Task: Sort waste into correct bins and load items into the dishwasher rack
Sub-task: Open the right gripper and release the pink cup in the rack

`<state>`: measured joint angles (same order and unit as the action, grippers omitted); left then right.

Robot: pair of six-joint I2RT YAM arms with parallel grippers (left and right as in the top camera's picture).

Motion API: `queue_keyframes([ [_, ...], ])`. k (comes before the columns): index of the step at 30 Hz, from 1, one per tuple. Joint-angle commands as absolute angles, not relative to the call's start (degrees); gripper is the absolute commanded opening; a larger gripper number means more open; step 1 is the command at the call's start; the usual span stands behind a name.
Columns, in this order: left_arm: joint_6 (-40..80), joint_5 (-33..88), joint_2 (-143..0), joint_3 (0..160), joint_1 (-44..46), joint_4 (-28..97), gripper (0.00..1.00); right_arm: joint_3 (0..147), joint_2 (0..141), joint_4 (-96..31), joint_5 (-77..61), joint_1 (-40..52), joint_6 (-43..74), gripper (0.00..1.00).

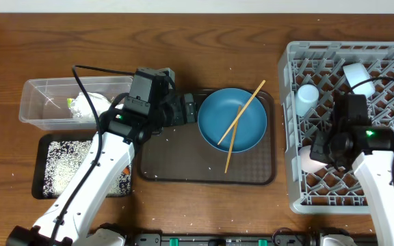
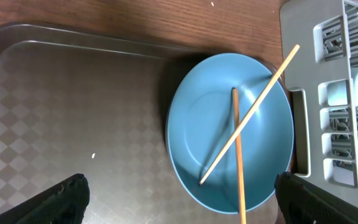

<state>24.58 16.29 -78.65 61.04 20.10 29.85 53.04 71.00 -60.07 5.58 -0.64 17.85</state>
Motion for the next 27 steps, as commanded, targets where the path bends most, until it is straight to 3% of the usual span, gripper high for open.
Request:
queue_keyframes([
  [1,24.1,15.8,-77.9,61.7,20.2,30.0,0.98,49.8,71.3,-59.5,6.1,-0.8,20.6,0.01],
  [7,24.1,15.8,-77.9,61.7,20.2,30.0,0.98,54.5,71.0,-61.5,6.2,-0.8,20.1,0.03],
  [12,24.1,15.7,-77.9,61.7,20.2,30.0,0.98,63.3,71.0,-65.8,5.0,-0.8,19.5,0.11],
  [19,24.1,15.8,-77.9,61.7,20.2,30.0,0.98,66.8,71.2,-66.5,-3.6,-0.7,13.7,0.33],
  [23,24.1,15.8,-77.9,61.7,20.2,30.0,0.98,65.2,71.2,-64.5,-3.5,-0.7,11.6,0.38],
  [27,24.1,15.8,-77.9,61.7,20.2,30.0,0.98,61.1,71.3,-59.0,-3.6,-0.1,11.4,0.6],
])
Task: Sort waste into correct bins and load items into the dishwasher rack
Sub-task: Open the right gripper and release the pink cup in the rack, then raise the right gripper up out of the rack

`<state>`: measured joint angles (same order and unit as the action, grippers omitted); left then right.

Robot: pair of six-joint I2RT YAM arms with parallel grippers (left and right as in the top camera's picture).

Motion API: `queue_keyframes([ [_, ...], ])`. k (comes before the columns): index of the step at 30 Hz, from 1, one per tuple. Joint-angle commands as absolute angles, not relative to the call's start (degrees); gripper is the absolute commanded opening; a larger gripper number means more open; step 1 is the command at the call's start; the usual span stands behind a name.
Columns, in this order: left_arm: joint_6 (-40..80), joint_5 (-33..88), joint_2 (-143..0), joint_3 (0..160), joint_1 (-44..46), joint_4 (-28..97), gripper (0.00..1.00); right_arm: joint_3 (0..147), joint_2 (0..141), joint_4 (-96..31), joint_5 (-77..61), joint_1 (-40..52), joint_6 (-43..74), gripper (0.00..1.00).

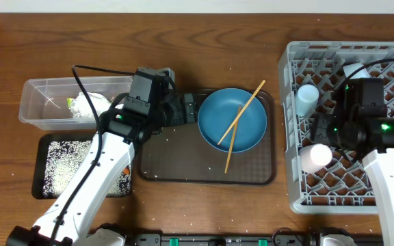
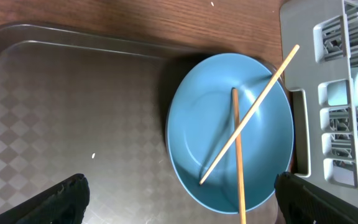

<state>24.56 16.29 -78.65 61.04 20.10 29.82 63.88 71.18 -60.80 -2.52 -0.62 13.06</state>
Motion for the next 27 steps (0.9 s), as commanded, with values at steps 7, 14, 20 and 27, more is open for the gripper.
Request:
queue_keyframes([
  [7,24.1,15.8,-77.9,61.7,20.2,30.0,0.98,53.9,71.8,-48.3,-6.2,3.7,5.8,0.63],
  [14,24.1,15.8,-77.9,61.7,20.2,30.0,0.98,51.8,75.3,-45.8,-6.0,6.4,5.1,0.61],
  [20,24.1,15.8,-77.9,61.7,20.2,30.0,0.98,51.2,80.4,-46.1,-6.1,7.6,5.1,0.45],
  [27,24.1,15.8,-77.9,61.7,20.2,30.0,0.98,51.3,80.9,-48.9,-6.0,7.6,5.3,0.29],
])
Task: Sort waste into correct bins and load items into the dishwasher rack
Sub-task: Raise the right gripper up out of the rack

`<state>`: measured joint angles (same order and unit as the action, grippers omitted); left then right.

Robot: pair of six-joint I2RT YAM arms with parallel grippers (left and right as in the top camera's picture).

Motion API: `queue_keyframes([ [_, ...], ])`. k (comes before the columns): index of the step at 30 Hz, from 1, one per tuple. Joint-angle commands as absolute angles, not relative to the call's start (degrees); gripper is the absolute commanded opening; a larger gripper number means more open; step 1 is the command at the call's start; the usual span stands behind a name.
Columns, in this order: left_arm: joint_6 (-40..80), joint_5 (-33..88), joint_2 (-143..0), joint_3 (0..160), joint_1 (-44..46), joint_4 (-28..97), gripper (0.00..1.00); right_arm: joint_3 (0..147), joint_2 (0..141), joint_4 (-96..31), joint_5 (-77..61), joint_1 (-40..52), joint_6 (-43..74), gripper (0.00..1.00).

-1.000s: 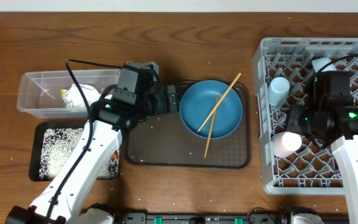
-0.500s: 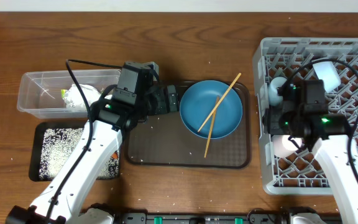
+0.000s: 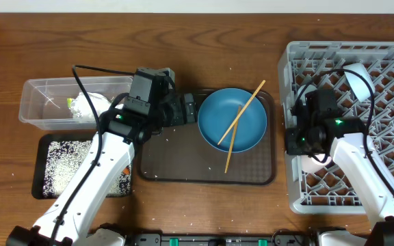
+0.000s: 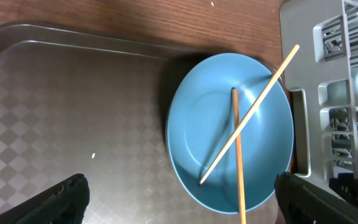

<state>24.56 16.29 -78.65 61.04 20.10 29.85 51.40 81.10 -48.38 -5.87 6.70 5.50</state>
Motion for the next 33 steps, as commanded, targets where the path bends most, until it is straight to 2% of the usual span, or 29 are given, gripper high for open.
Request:
queue_keyframes([
  [1,24.1,15.8,-77.9,61.7,20.2,30.0,0.98,51.3,80.9,-49.4,-6.0,7.6,5.3,0.27],
  [9,24.1,15.8,-77.9,61.7,20.2,30.0,0.98,51.3,80.9,-52.4,-5.8,7.6,6.4,0.1],
  [15,24.1,15.8,-77.9,61.7,20.2,30.0,0.98,51.4,80.9,-53.8,-5.8,7.6,7.3,0.08],
  [16,24.1,15.8,-77.9,61.7,20.2,30.0,0.98,51.4,80.9,-53.8,-5.8,7.5,7.2,0.1],
  [19,24.1,15.8,-77.9,61.7,20.2,30.0,0.98,51.6,80.9,-52.8,-5.7,7.5,7.2,0.31],
  [21,24.1,15.8,-77.9,61.7,20.2,30.0,0.98,52.3,80.9,-52.2,-4.6,7.5,7.2,0.49],
  [25,24.1,15.8,-77.9,61.7,20.2,30.0,0.98,56.9,80.9,-53.0,-0.3,7.5,7.2,0.57],
  [29,24.1,15.8,-77.9,61.7,20.2,30.0,0.98,65.8,80.9,-56.4,1.7,7.5,7.2,0.59],
  [33,24.1,15.8,-77.9,61.7,20.2,30.0,0.98,73.6,80.9,-59.8,-1.9,7.6,7.3,0.63],
])
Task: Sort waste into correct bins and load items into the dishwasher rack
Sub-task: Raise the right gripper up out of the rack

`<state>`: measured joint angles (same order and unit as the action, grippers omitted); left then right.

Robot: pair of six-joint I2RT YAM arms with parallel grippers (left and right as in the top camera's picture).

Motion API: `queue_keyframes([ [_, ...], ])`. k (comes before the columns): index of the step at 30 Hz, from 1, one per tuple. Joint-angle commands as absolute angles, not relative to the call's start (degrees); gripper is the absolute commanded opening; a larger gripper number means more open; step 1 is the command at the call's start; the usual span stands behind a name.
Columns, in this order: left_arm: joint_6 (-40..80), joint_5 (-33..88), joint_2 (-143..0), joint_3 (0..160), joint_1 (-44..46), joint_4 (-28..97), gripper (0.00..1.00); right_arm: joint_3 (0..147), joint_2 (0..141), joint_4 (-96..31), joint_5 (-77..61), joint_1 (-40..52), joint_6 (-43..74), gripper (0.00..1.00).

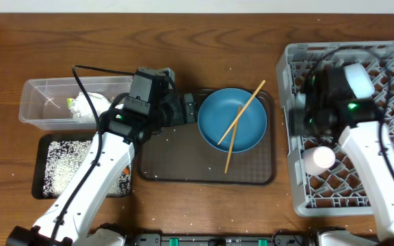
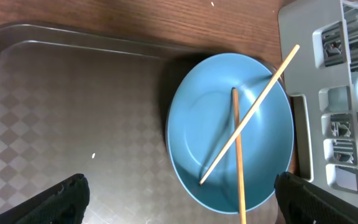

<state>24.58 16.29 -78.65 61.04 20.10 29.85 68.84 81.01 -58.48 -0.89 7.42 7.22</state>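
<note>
A blue plate (image 1: 232, 119) lies on the brown tray (image 1: 176, 164) with two wooden chopsticks (image 1: 241, 117) crossed over it. The plate (image 2: 229, 130) and chopsticks (image 2: 248, 118) also fill the left wrist view. My left gripper (image 2: 182, 202) hangs open over the tray just left of the plate, with nothing between its fingers (image 2: 55, 198). My right gripper (image 1: 304, 115) is over the upper-left part of the grey dishwasher rack (image 1: 361, 198), its jaws hidden under the wrist. A white cup (image 1: 318, 158) lies in the rack below it, and a white bowl (image 1: 358, 80) sits behind the arm.
A clear plastic bin (image 1: 53, 102) holding crumpled white waste stands at the left. In front of it is a black tray (image 1: 63, 164) strewn with white grains. Loose grains dot the wooden table (image 1: 204, 41). The rack's edge (image 2: 303, 74) is close to the plate's right side.
My right arm has moved from the rack's lower-left, beside the white cup, up to its upper-left corner. The cup lies uncovered in the rack. The left arm, plate and chopsticks have not moved.
My right gripper stood over the white cup at the rack's left side. It then sat further back in the rack, then came low to the rack's left edge by the cup, and now is at the upper-left corner. My left gripper stayed open over the tray throughout.
</note>
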Motion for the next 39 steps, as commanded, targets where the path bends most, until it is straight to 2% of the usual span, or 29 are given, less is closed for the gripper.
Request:
queue_keyframes([
  [1,24.1,15.8,-77.9,61.7,20.2,30.0,0.98,74.9,80.9,-60.6,-3.2,7.6,8.0,0.66],
  [3,24.1,15.8,-77.9,61.7,20.2,30.0,0.98,76.9,80.9,-62.0,-6.7,7.6,8.9,0.8],
  [4,24.1,15.8,-77.9,61.7,20.2,30.0,0.98,77.3,80.8,-62.6,-8.3,7.6,9.0,0.96],
  [5,24.1,15.8,-77.9,61.7,20.2,30.0,0.98,77.4,80.8,-62.6,-9.3,7.6,9.0,0.99],
  [39,24.1,15.8,-77.9,61.7,20.2,30.0,0.98,77.1,80.9,-62.6,-9.5,7.6,9.0,0.99],
])
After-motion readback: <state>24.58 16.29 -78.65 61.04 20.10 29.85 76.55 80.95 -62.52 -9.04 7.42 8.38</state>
